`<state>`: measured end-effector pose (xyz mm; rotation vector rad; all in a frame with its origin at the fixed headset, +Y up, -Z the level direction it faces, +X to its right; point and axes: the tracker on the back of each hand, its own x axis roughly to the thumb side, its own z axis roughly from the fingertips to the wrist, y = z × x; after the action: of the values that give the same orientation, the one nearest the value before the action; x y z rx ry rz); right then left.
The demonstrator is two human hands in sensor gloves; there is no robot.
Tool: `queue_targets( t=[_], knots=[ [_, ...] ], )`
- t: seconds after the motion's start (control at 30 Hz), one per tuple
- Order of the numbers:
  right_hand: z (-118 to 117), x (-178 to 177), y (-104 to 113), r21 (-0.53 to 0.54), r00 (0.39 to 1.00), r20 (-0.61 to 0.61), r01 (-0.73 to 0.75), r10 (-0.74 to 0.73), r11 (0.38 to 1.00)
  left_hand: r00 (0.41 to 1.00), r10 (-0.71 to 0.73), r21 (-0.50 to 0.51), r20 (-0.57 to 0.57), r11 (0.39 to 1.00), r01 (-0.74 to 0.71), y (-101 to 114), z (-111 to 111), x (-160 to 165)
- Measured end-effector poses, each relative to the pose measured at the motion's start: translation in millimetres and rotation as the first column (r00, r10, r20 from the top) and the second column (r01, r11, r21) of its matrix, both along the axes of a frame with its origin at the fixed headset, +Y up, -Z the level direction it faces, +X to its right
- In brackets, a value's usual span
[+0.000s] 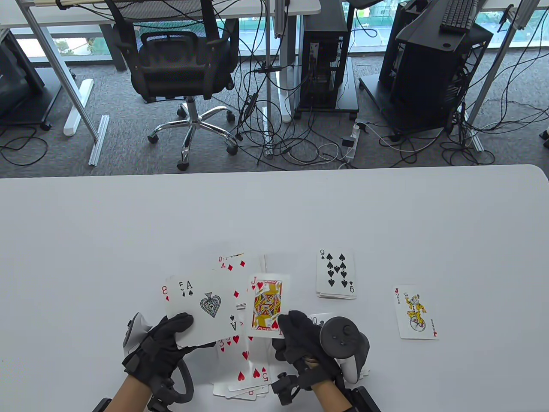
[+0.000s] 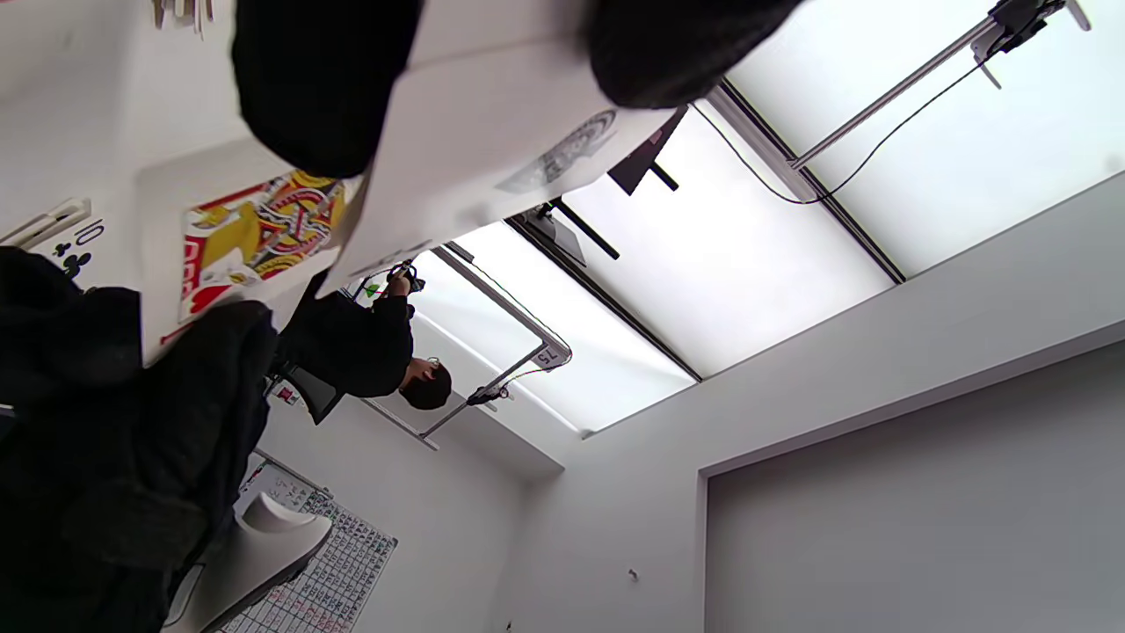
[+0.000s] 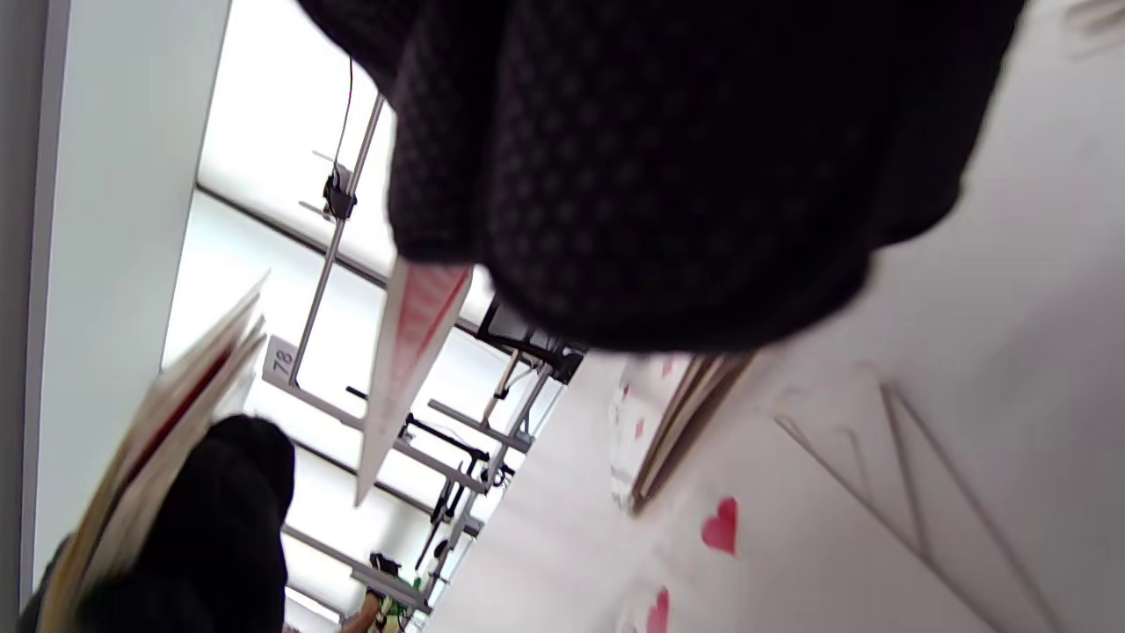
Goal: Playing card suit sorting
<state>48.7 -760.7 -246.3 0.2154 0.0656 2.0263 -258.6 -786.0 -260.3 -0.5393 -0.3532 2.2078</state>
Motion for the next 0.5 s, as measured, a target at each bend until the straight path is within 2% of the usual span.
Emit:
queue_targets(
  t=[0.1,0.17,0.3,0.4,0.5],
  knots=[
    [2.4,-17.6,-6.6,-0.055,0.981,-0.137,-0.144,0.135,0.988,1.000,0.008,-0.003,-0.016,1.000,-0.008,0.0,-0.9,-3.1],
    [5.4,-27.3,-9.1,-0.050,0.954,-0.173,-0.256,0.244,0.965,1.000,0.009,-0.005,-0.024,1.000,-0.009,-0.4,-1.5,-4.9],
    [9.7,-38.3,-9.3,0.003,0.864,-0.206,-0.469,0.460,0.883,0.999,0.006,-0.006,-0.034,1.000,-0.006,-0.8,-2.1,-6.6],
    [11.9,-42.4,-7.5,0.040,0.817,-0.205,-0.543,0.539,0.839,0.999,0.003,-0.012,-0.032,1.000,-0.004,0.5,-1.1,-5.0],
    [13.9,-46.6,-6.7,0.094,0.734,-0.214,-0.641,0.645,0.761,1.000,0.000,-0.019,-0.030,1.000,-0.001,-0.3,-0.9,-4.3]
  ],
)
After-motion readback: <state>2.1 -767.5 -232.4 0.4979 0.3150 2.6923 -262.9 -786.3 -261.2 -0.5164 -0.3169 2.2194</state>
